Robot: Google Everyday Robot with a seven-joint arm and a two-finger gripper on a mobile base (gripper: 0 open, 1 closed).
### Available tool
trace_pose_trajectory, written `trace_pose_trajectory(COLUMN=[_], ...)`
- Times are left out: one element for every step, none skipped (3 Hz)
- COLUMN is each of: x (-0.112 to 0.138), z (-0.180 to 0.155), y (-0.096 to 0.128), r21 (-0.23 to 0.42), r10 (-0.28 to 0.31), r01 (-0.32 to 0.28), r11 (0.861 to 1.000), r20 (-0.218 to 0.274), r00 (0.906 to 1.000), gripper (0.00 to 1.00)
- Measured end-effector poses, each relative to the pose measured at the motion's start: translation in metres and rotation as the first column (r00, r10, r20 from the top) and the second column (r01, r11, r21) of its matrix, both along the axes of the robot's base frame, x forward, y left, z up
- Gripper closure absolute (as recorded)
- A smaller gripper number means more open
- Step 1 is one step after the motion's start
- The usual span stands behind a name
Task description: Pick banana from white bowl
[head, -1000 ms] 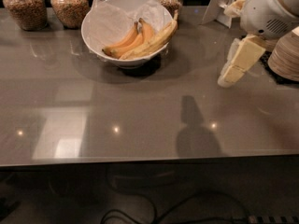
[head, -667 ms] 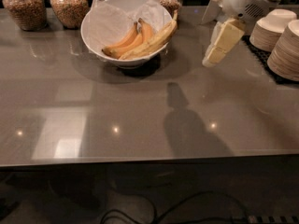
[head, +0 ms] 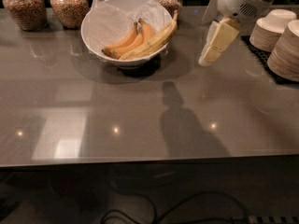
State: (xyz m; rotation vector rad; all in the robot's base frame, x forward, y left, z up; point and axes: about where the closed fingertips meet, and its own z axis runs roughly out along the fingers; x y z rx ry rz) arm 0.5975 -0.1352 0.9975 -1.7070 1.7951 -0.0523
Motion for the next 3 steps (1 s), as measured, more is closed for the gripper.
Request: trace_pose_trajectory(x=[0.029,0.060,0.085], z=[-0.003,-0.004,-0.005], y=[0.017,0.041,0.061], r21=[-0.027,-0.031,0.002], r10=[0.061,0.121,0.155], r01=[-0.061,-0.120,-0.155], r11=[0.998,0.992,0.988], r20=[0.021,0.028,0.036], r00=[0.9979,0.9923,0.9873], gripper=[0.00,0.00,0.00])
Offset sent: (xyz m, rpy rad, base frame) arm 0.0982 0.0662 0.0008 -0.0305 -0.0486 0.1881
